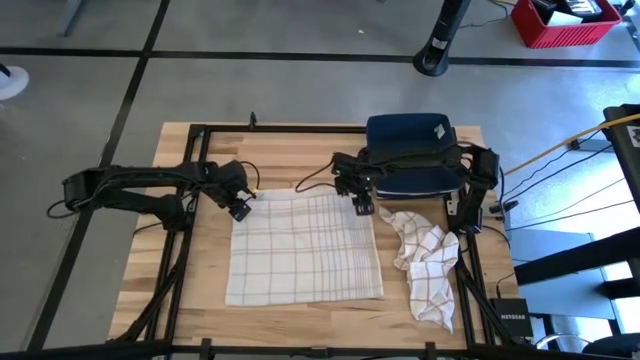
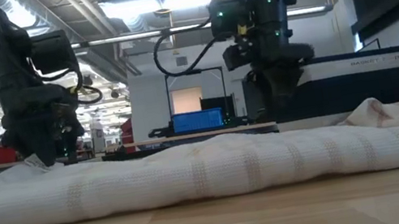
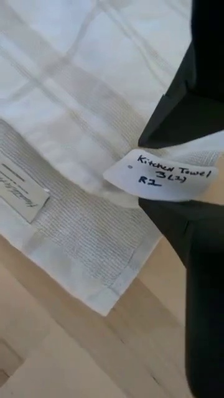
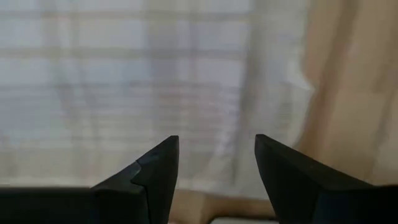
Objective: Fold towel
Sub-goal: Fold the white patterned towel
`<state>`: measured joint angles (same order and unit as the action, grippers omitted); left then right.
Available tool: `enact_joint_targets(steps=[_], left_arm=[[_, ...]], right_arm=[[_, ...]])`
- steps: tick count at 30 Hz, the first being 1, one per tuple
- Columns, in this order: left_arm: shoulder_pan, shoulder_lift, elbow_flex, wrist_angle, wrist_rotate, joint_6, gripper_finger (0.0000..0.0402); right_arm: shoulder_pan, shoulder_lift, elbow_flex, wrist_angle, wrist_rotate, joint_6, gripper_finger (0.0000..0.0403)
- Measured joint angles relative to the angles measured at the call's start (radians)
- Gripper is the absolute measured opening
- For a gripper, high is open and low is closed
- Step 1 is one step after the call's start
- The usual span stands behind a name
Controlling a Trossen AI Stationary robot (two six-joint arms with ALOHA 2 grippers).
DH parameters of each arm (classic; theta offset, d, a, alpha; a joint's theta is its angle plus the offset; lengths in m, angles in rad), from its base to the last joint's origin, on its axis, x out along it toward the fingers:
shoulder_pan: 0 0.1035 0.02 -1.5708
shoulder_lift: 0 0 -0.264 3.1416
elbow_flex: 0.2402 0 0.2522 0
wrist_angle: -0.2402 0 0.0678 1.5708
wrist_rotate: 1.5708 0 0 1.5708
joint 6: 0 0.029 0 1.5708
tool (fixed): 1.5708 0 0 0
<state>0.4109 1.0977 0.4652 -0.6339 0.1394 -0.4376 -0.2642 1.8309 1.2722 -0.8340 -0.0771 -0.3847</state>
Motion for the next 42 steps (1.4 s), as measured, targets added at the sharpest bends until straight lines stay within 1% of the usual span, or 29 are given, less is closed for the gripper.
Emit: enact_joint_targets(steps=[7,9,14,19,23,29,35,38,42], left_arm=[[-0.027,0.000,0.000,-0.003,-0.001,-0.019,0.0058],[-0.032,0.000,0.000,-0.003,-0.002,-0.020,0.0045],[-0.032,0.000,0.000,-0.003,-0.012,-0.021,0.0027],[-0.032,0.000,0.000,-0.003,-0.012,-0.020,0.0022],[-0.032,0.000,0.000,-0.003,-0.013,-0.020,0.0022],[-0.032,0.000,0.000,-0.003,-0.013,-0.017,0.0021],[-0.032,0.000,0.000,-0.003,-0.014,-0.015,0.0021],[-0.032,0.000,0.000,-0.003,-0.014,-0.015,0.0021],[-0.032,0.000,-0.001,-0.003,-0.014,-0.007,0.0021]], right_arm=[[-0.046,0.005,-0.101,0.041,-0.006,0.043,0.0214],[-0.045,0.005,-0.120,0.048,-0.021,0.047,0.0214],[-0.043,0.005,-0.148,0.083,-0.002,0.043,0.0214],[-0.043,0.005,-0.151,0.089,0.003,0.040,0.0211],[-0.044,0.005,-0.152,0.078,-0.080,0.039,0.0190],[-0.044,0.005,-0.145,0.048,-0.133,0.037,0.0153],[-0.045,0.004,-0.086,-0.045,-0.127,0.038,0.0140],[-0.045,0.004,-0.086,-0.040,-0.127,0.039,0.0140],[-0.044,0.007,-0.126,0.006,-0.129,0.037,0.0140]])
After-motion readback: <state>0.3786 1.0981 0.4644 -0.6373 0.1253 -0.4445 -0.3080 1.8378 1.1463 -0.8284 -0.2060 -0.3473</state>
